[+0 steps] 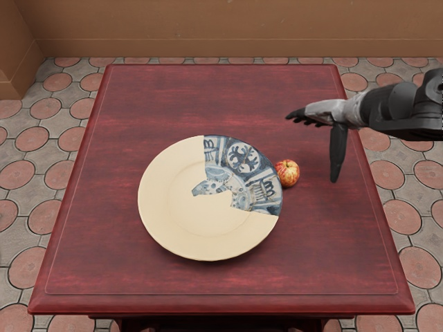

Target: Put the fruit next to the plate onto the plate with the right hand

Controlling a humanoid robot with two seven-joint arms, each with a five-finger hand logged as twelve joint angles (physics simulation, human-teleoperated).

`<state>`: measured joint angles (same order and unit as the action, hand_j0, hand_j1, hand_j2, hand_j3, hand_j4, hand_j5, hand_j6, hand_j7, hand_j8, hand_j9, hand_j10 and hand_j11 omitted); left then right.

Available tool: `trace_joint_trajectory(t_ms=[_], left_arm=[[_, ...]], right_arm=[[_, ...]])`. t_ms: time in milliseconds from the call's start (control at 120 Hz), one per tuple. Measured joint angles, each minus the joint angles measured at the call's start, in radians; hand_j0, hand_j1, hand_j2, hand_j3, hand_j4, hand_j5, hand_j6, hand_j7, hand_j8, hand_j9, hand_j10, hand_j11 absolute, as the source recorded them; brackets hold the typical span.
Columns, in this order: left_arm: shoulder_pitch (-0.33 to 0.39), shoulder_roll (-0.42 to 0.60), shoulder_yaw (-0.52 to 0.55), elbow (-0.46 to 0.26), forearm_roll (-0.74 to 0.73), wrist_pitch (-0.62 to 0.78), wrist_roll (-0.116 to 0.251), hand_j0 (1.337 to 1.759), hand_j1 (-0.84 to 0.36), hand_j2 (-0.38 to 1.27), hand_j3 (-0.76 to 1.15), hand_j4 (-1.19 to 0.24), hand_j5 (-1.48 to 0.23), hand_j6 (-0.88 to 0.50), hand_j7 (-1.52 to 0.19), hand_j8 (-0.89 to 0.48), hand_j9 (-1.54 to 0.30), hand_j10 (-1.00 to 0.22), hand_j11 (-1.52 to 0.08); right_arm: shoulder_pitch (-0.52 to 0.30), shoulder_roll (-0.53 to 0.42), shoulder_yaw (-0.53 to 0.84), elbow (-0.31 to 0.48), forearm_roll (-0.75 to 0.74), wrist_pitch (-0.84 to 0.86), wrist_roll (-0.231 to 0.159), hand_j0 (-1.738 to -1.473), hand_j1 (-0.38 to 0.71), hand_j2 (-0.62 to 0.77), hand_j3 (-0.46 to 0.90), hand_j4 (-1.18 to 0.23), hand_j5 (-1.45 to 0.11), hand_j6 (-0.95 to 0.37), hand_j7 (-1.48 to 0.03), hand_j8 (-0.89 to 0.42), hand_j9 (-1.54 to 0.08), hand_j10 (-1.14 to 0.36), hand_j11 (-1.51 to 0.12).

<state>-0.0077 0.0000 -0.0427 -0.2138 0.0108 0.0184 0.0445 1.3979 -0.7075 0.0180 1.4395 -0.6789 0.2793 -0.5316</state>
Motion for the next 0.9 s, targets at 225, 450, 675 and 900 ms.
trace_joint_trajectory(t_ms=[225, 450, 675, 900], left_arm=[[0.0, 0.0, 0.0, 0.0, 0.0, 0.0, 0.0, 1.658, 0.35, 0.0, 0.0, 0.0, 0.0, 0.0, 0.0, 0.0, 0.0, 0.0, 0.0], [0.0, 0.0, 0.0, 0.0, 0.0, 0.0, 0.0, 1.658, 0.35, 0.0, 0.0, 0.0, 0.0, 0.0, 0.0, 0.0, 0.0, 0.0, 0.0], [0.0, 0.0, 0.0, 0.0, 0.0, 0.0, 0.0, 1.658, 0.35, 0.0, 0.0, 0.0, 0.0, 0.0, 0.0, 0.0, 0.0, 0.0, 0.0], [0.0, 0.0, 0.0, 0.0, 0.0, 0.0, 0.0, 1.658, 0.35, 0.0, 0.0, 0.0, 0.0, 0.0, 0.0, 0.0, 0.0, 0.0, 0.0]], right_arm=[[-0.051, -0.027, -0.001, 0.085, -0.006, -0.163, -0.032, -1.658, -0.33, 0.0, 0.0, -0.02, -0.02, -0.02, -0.02, -0.02, -0.02, -0.02, -0.02], [-0.063, -0.029, -0.032, 0.197, -0.04, -0.299, -0.063, -1.658, -0.33, 0.0, 0.0, -0.02, -0.03, -0.02, -0.03, -0.02, -0.03, -0.02, -0.03], [-0.062, 0.037, -0.044, 0.195, -0.092, -0.345, -0.077, -1.658, -0.32, 0.0, 0.0, -0.02, -0.03, -0.03, -0.03, -0.02, -0.03, -0.02, -0.03], [-0.078, 0.055, -0.046, 0.189, -0.132, -0.377, -0.079, -1.658, -0.16, -0.03, 0.0, -0.16, -0.2, -0.16, -0.2, -0.16, -0.2, -0.16, -0.2]])
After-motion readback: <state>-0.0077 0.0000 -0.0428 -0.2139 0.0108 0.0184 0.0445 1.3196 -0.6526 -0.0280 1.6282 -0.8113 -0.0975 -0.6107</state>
